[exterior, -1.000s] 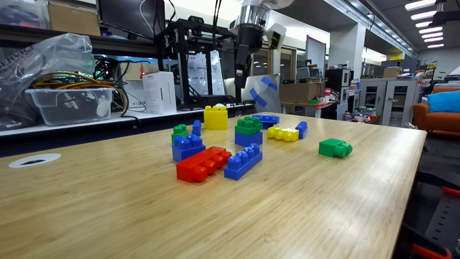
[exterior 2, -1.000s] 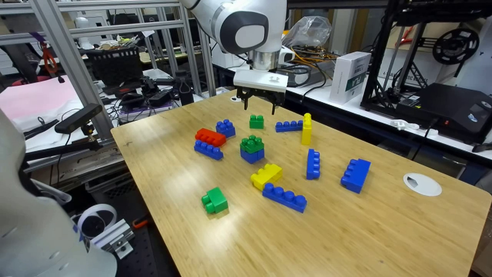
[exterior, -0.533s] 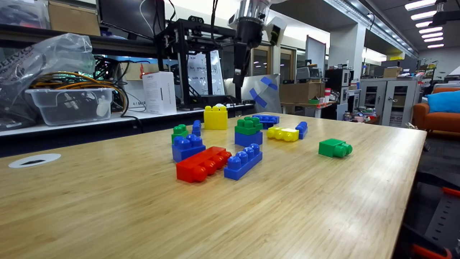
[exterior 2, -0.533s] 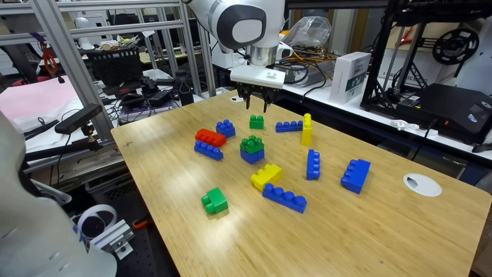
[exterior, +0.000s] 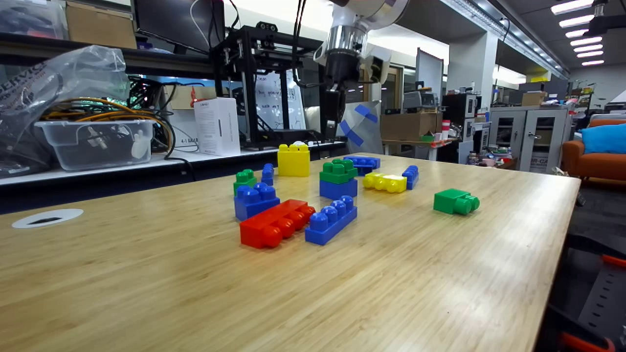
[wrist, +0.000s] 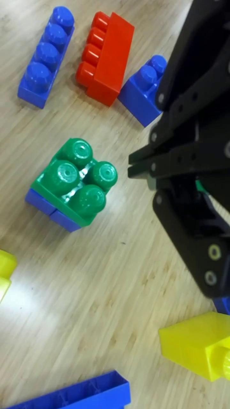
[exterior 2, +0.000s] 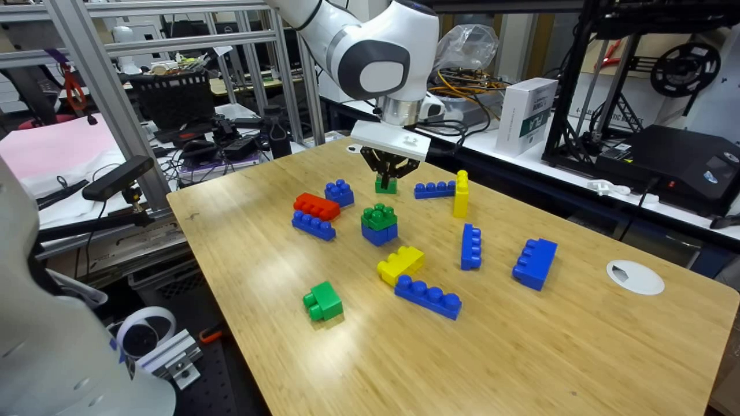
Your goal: Turn the blue legos with the green legos on the top anti clockwise then put the green legos on top of the same legos
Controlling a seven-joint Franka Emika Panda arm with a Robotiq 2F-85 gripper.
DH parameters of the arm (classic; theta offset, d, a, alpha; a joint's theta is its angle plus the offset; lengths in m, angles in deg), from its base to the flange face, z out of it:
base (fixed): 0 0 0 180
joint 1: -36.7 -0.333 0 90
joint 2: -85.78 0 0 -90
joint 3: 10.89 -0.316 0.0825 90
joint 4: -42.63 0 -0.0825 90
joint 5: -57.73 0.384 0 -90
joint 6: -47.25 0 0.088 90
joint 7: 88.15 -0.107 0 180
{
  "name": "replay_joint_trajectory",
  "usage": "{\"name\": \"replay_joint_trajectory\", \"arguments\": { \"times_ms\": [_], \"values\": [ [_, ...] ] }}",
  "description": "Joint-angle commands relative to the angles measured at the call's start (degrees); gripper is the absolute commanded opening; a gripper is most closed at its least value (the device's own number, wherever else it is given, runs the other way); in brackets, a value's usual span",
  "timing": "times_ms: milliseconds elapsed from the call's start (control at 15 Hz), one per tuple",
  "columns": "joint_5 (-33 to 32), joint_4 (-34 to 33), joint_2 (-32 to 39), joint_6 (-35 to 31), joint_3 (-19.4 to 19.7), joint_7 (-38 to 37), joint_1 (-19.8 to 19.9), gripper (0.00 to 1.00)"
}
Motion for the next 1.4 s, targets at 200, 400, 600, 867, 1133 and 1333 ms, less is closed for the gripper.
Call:
{"name": "replay_joint_trajectory", "arguments": {
  "times_ms": [200,400,600,867,1133,1333],
  "values": [
    [-1.08,-1.73,2.08,3.27,-0.47,-3.27,0.83,0.00],
    [-1.19,-1.76,2.29,4.53,-0.43,-3.98,0.92,0.00],
    [-1.28,-1.72,2.64,5.50,-0.44,-3.88,1.04,0.00],
    [-2.16,-1.64,3.44,6.31,-0.45,-3.57,1.04,0.00],
    [-3.38,-1.63,4.20,6.89,-0.38,-3.56,1.15,0.00],
    [-4.13,-1.58,4.62,7.09,-0.45,-3.43,1.32,0.00]
  ]
}}
